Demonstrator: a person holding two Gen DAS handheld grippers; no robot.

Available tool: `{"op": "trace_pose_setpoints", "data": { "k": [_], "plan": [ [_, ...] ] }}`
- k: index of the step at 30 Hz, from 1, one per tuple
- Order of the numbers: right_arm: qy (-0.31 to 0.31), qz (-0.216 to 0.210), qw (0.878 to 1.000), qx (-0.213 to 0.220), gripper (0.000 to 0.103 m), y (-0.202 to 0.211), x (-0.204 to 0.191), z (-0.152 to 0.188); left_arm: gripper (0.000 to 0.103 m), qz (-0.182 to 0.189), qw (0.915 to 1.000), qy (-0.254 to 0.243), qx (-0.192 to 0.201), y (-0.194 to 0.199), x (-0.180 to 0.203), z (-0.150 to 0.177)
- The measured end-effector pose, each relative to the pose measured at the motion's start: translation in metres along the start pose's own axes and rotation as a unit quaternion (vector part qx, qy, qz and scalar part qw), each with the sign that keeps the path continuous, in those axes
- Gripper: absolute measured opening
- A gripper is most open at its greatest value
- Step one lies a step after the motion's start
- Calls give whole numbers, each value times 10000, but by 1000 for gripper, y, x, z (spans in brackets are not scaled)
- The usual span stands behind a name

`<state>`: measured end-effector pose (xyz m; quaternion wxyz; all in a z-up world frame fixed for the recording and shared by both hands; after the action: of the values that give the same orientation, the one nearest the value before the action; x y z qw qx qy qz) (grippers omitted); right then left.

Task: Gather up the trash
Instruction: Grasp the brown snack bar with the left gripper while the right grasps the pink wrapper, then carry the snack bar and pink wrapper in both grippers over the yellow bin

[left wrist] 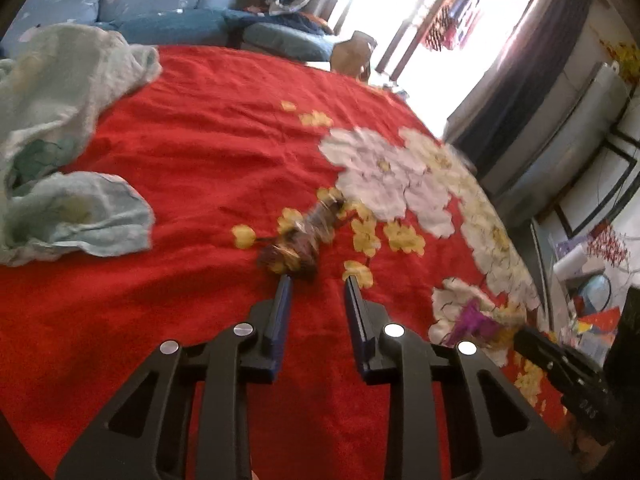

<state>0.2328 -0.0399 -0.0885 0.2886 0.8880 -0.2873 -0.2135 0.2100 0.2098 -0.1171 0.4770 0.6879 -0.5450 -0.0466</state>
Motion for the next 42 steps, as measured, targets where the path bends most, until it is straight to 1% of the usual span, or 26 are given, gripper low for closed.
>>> {"op": "trace_pose_setpoints", "data": {
  "k": [2,3,4,5,7,11,14,15,16,17,18,21,25,28,30,34,42],
  "plan": [
    [-94,2,9999,45,0,11,5,6,28,-64,9998,-41,171,10,0,-3],
    [-132,23,9999,74,0,17,7,9,30,-100,9997,-56,203,13,0,-5],
    [-178,33,9998,119,0,26,10,12,36,-165,9995,-70,275,14,0,-7],
    [-226,33,9996,158,0,32,13,14,38,-200,9992,-100,338,14,1,-9],
    [-332,58,9991,256,0,48,19,19,39,-215,9991,-166,311,9,3,-12],
    [-428,213,9979,440,0,81,30,30,41,-495,9970,-578,158,-16,15,-15],
    [-583,345,9959,591,0,108,43,40,40,-618,9958,-670,87,-28,18,-17],
    [-658,409,9949,646,0,119,48,44,36,-636,9955,-696,61,-30,19,-17],
    [-722,468,9939,694,0,126,53,47,20,-691,9947,-762,28,-33,21,-15],
    [-761,496,9932,726,0,131,56,49,9,-724,9941,-802,8,-34,22,-14],
    [-821,536,9922,774,0,138,61,52,9,-735,9937,-842,-13,-35,24,-12],
    [-985,708,9884,911,0,157,74,60,8,-607,9945,-852,-18,-30,29,-6],
    [-1100,863,9852,990,0,172,85,68,7,-434,9948,-917,68,-16,40,2],
    [-1229,1006,9822,1004,0,180,95,77,6,-189,9949,-978,135,-2,54,9],
    [-1298,1106,9803,1001,0,185,99,83,6,-31,9937,-1106,189,7,68,17],
    [-1395,1348,9758,1008,0,195,108,95,6,316,9899,-1366,196,22,98,34],
    [-1696,1636,9656,1104,0,216,126,112,6,920,9777,-1887,57,36,160,77]
  ]
}}
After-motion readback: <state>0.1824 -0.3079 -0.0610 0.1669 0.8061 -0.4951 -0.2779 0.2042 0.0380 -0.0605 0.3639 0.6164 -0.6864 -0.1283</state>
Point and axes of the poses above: each gripper's, at about its wrist camera, not at the fingertips, and y roughly against the way its jaws point, x to its right, z to its underside, the point moved 1 cm from there along -y, roughly the way its jaws point, and after that the axes turned 10 degrees about y, right-handed, at the moved point
